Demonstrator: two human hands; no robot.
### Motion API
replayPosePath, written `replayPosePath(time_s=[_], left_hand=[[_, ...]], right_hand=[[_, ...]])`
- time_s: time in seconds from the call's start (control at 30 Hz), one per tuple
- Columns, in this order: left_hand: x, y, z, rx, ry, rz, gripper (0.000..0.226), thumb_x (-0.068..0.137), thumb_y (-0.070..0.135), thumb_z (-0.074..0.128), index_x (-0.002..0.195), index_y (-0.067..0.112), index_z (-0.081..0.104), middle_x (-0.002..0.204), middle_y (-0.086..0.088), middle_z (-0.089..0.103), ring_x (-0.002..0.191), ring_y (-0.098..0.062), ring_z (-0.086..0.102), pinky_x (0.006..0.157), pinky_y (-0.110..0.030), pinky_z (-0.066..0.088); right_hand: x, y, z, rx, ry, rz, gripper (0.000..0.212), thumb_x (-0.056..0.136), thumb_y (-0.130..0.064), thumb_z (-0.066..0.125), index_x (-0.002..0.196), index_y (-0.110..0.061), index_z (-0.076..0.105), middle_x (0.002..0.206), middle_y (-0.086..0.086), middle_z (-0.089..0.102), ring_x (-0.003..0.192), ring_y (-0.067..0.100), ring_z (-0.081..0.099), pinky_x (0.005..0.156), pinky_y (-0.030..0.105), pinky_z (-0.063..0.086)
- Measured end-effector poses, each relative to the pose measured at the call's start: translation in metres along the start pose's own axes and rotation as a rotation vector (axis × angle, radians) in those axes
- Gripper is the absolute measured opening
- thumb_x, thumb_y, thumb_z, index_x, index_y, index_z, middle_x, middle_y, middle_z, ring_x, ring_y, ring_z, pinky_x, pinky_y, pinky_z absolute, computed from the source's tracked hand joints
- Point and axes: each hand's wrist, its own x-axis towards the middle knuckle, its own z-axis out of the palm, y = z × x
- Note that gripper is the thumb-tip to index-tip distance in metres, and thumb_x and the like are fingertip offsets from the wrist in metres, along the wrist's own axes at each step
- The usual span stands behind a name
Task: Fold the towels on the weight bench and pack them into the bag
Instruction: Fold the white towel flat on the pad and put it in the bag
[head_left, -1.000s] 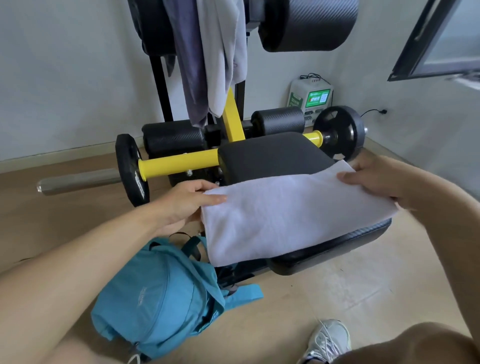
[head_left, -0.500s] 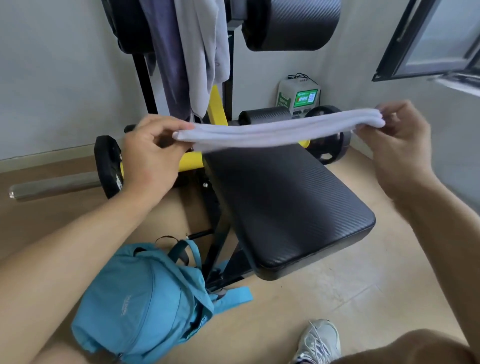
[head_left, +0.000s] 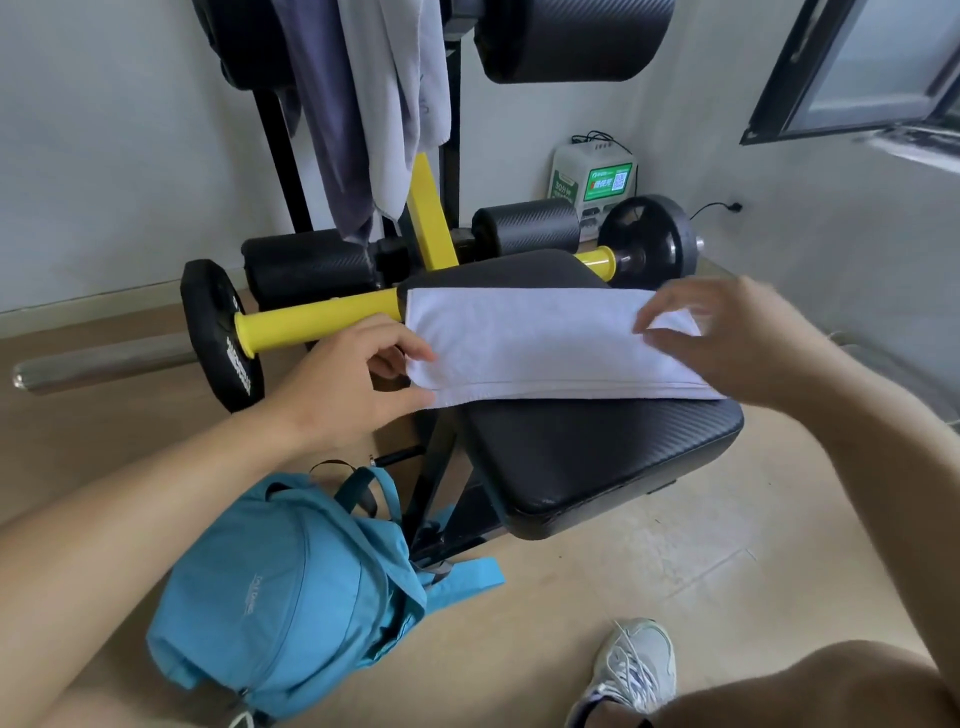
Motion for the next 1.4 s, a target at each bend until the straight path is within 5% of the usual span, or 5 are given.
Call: replayPosePath(time_s=[0.13, 0.43, 0.83, 1.07, 1.4], left_hand=[[0.002, 0.002, 0.003, -0.041, 0.042, 0.021, 0.033, 0.080, -0.003, 0.077, 0.098, 0.025, 0.074, 0.099, 0.011, 0.067, 0.095, -0.008, 0.067, 0.090, -0.023, 0.055], [0.007, 0.012, 0.006, -0.196, 0.295, 0.052, 0.020, 0.087, 0.008, 0.078, 0.086, 0.026, 0.070, 0.088, 0.000, 0.073, 0.081, -0.017, 0.073, 0.083, -0.041, 0.061], [0.000, 0.011, -0.003, -0.049, 0.206, 0.141, 0.028, 0.084, -0.003, 0.072, 0.085, 0.024, 0.063, 0.085, 0.004, 0.069, 0.078, -0.014, 0.067, 0.074, -0.031, 0.058], [-0.003, 0.002, 0.006, 0.316, -0.029, 0.180, 0.047, 0.062, 0.070, 0.079, 0.094, 0.037, 0.066, 0.082, 0.016, 0.057, 0.071, -0.009, 0.054, 0.062, -0.025, 0.046], [0.004, -0.003, 0.012, 0.291, 0.014, 0.301, 0.006, 0.086, 0.029, 0.068, 0.091, 0.025, 0.070, 0.094, 0.016, 0.063, 0.091, -0.010, 0.057, 0.080, -0.040, 0.051]], right_hand=[[0.003, -0.028, 0.041, 0.021, -0.018, -0.194, 0.011, 0.087, -0.049, 0.071, 0.097, -0.044, 0.069, 0.101, -0.028, 0.065, 0.100, -0.009, 0.056, 0.101, 0.010, 0.036], [0.015, -0.051, 0.071, -0.021, -0.026, -0.284, 0.040, 0.085, -0.056, 0.071, 0.121, -0.040, 0.068, 0.122, -0.019, 0.063, 0.115, 0.005, 0.055, 0.093, 0.027, 0.046], [0.024, -0.043, 0.070, 0.148, 0.142, -0.364, 0.015, 0.089, -0.021, 0.071, 0.098, -0.031, 0.078, 0.093, -0.018, 0.071, 0.092, 0.005, 0.061, 0.084, 0.031, 0.052], [0.024, -0.035, 0.068, 0.087, -0.124, -0.386, 0.011, 0.084, -0.043, 0.074, 0.093, -0.039, 0.078, 0.097, -0.017, 0.069, 0.101, 0.006, 0.058, 0.090, 0.038, 0.050], [0.020, -0.032, 0.062, 0.073, -0.097, -0.368, 0.014, 0.084, -0.043, 0.075, 0.096, -0.037, 0.078, 0.099, -0.020, 0.071, 0.097, 0.002, 0.063, 0.090, 0.031, 0.051]])
